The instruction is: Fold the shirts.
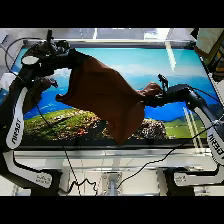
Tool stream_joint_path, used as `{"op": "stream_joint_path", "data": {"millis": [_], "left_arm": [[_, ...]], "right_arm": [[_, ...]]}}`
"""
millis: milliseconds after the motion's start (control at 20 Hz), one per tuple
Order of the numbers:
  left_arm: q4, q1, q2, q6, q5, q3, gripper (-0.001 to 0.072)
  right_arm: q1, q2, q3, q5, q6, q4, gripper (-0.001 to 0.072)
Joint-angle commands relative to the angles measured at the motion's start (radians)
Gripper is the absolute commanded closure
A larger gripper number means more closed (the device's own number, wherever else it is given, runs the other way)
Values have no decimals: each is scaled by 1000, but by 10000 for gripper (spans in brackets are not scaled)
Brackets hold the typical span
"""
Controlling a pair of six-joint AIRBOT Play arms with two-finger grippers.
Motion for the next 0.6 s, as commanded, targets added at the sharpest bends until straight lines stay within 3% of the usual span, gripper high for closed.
{"op": "stream_joint_path", "data": {"millis": [0, 150, 350, 550], "left_arm": [[375, 55, -19, -227, 140, 63, 679], [561, 76, -66, -272, 103, 63, 679], [553, 76, -79, -234, 136, 70, 679], [525, 76, -77, -191, 66, 158, 679]], "right_arm": [[0, 5, 7, -11, 21, -42, 681], [0, 5, 7, -4, 21, -42, 682], [0, 6, 8, -3, 20, -54, 682], [0, 12, 10, 64, 4, -23, 682]]}}
